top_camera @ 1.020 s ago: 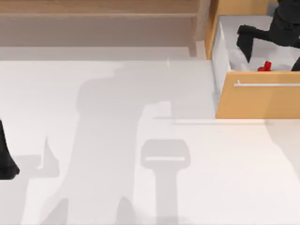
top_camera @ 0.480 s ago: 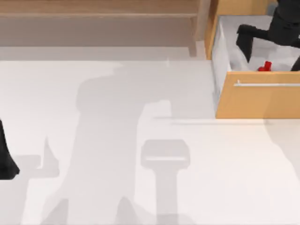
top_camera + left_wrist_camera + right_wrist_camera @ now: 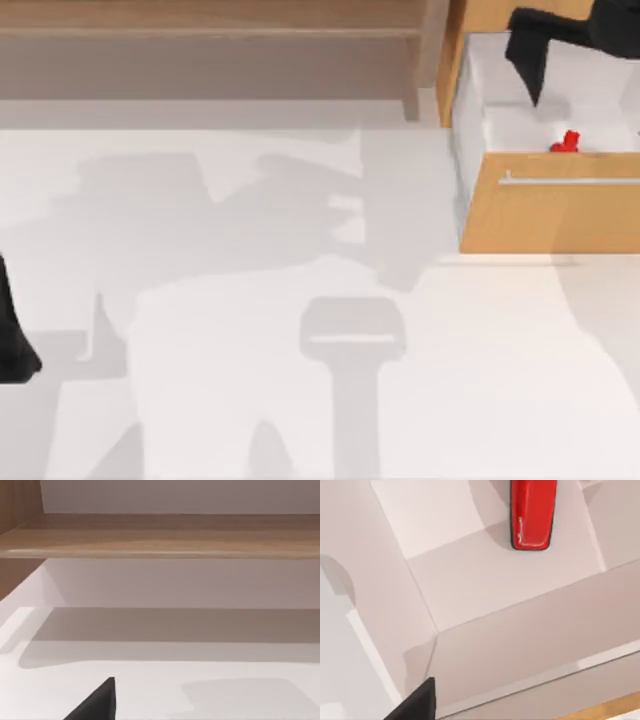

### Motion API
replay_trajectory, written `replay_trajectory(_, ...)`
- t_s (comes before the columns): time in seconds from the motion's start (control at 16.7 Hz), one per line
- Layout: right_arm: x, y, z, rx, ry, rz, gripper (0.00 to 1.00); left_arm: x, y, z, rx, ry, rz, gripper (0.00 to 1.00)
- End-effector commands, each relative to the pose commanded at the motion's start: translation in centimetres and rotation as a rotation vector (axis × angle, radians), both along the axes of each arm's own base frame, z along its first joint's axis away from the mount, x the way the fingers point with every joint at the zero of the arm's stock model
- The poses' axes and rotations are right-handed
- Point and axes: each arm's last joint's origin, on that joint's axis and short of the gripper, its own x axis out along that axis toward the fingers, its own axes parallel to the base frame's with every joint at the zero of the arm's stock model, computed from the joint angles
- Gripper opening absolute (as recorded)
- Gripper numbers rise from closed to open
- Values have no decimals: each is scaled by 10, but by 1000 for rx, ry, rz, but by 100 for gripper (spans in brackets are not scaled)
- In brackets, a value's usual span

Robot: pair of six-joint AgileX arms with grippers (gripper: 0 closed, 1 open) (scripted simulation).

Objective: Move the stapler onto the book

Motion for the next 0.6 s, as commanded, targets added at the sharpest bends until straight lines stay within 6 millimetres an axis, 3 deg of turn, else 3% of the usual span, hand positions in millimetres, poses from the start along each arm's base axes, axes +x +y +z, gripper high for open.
replay_trajectory(0.18, -21, 6, 19, -1, 5, 0, 100, 0, 0, 0, 0, 0, 0, 100)
replay_trajectory(0.3, -22, 5, 20, -1, 5, 0, 100, 0, 0, 0, 0, 0, 0, 100)
replay_trajectory(0.42, -11, 0, 8, 0, 3, 0, 100, 0, 0, 0, 0, 0, 0, 100)
replay_trajectory(0.6, 20, -13, -30, 1, -11, 1, 100, 0, 0, 0, 0, 0, 0, 100)
